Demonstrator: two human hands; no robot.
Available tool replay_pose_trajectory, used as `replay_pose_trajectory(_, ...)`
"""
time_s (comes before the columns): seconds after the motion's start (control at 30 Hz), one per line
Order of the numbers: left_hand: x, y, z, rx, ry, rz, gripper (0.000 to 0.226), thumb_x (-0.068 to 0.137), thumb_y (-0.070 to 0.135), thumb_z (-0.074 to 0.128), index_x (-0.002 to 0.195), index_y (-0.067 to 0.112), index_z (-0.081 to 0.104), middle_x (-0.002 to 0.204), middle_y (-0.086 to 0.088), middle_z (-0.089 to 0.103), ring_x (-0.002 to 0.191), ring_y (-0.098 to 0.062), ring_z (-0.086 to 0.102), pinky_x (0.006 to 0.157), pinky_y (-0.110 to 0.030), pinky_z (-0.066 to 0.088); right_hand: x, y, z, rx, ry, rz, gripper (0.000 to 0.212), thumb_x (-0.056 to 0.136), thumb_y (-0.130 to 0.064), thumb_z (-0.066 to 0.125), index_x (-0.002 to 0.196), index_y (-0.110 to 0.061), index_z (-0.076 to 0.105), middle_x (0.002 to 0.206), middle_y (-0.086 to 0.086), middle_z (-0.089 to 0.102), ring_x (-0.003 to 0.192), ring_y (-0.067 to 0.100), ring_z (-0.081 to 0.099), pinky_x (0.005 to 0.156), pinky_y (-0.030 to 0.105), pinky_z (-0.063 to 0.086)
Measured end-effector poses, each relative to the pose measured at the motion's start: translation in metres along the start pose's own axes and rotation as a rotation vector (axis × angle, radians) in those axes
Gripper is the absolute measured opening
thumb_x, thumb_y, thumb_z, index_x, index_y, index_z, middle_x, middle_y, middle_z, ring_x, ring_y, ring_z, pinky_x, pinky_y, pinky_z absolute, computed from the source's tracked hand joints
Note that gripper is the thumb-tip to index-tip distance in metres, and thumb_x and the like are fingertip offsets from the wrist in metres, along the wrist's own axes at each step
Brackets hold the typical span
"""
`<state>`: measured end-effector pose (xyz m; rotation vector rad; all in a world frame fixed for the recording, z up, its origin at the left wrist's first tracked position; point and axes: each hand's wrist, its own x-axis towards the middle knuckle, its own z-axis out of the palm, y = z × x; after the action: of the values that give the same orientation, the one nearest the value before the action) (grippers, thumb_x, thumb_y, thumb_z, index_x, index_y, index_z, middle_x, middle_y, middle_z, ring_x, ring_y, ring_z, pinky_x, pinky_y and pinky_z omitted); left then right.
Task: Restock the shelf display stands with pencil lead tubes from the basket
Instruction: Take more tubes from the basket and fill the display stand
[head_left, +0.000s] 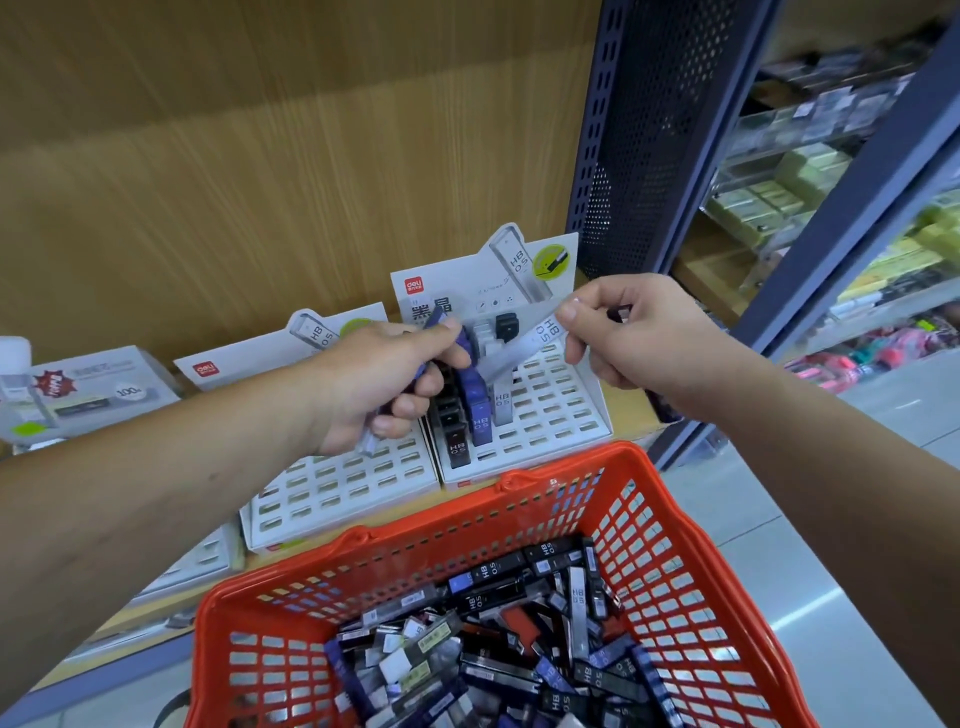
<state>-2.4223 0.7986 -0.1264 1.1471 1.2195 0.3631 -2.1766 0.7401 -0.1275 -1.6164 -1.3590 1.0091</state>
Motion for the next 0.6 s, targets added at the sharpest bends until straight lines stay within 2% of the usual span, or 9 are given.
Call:
replay_pose_trajectory(0.07,0.002,0.001,-0.001,-0.054,-0.025,-0.006,0.042,0.102,0.051,0.054,0.102,0.011,0.066,0.063,-0.001,0.045,0.044,-0.013,0.03,0.038,-0.018,0.017,0.0,0.003,-0.007,-0.247,-0.009,-0.027,0.02,0.102,-0.028,0.064,0.088,-0.016,0.071,0.074,-0.001,0.074,0.045,0.004,0.051,0.046,0.018,0.041)
replay_pose_trajectory(0.17,0.002,0.001,0.0,-0.118,-0.083,-0.02,0.041,0.105,0.047,0.046,0.1,0.01,0.064,0.068,-0.007,0.054,0.043,-0.015,0.034,0.036,-0.017,0.018,0.001,0.008,0.002,-0.413,-0.081,-0.056,0.014,0.099,-0.029,0.068,0.091,-0.019,0.073,0.079,-0.003,0.075,0.053,-0.002,0.059,0.047,0.01,0.041)
replay_pose_trajectory(0.27,0.003,-0.003,0.003,-0.127,-0.121,-0.026,0.044,0.107,0.046,0.041,0.103,0.01,0.065,0.079,-0.013,0.064,0.042,-0.016,0.033,0.037,-0.017,0.018,0.004,0.016,0.02,-0.558,-0.137,-0.074,0.011,0.097,-0.03,0.07,0.093,-0.021,0.074,0.084,-0.002,0.076,0.074,0.011,0.067,0.065,0.026,0.053)
replay_pose_trajectory(0.37,0.001,-0.005,0.003,-0.129,-0.132,-0.023,0.047,0.107,0.05,0.04,0.107,0.013,0.07,0.088,-0.013,0.069,0.044,-0.015,0.033,0.036,-0.016,0.019,0.007,0.017,0.03,-0.602,-0.133,-0.139,0.01,0.098,-0.027,0.069,0.095,-0.019,0.074,0.082,-0.002,0.071,0.077,0.015,0.063,0.07,0.03,0.05)
replay_pose_trajectory(0.47,0.001,-0.006,0.0,-0.151,-0.126,-0.025,0.047,0.107,0.05,0.042,0.112,0.014,0.072,0.075,-0.006,0.06,0.045,-0.014,0.033,0.036,-0.017,0.018,0.007,0.012,0.034,-0.627,-0.187,-0.169,0.007,0.097,-0.024,0.071,0.096,-0.02,0.076,0.076,-0.008,0.065,0.07,0.006,0.056,0.066,0.025,0.044)
replay_pose_trajectory(0.53,0.0,-0.006,-0.002,-0.168,-0.135,-0.033,0.048,0.107,0.048,0.041,0.116,0.013,0.072,0.067,-0.002,0.052,0.045,-0.014,0.031,0.038,-0.018,0.015,0.007,0.012,0.037,-0.643,-0.196,-0.197,0.007,0.097,-0.024,0.072,0.096,-0.02,0.077,0.077,-0.006,0.066,0.071,0.008,0.056,0.069,0.028,0.046)
replay_pose_trajectory(0.6,-0.001,-0.006,-0.003,-0.188,-0.154,-0.045,0.05,0.106,0.046,0.039,0.121,0.011,0.071,0.064,-0.001,0.047,0.045,-0.014,0.029,0.039,-0.02,0.013,0.007,0.013,0.04,-0.658,-0.186,-0.22,0.008,0.098,-0.025,0.07,0.096,-0.021,0.077,0.076,-0.002,0.065,0.069,0.009,0.054,0.065,0.029,0.042)
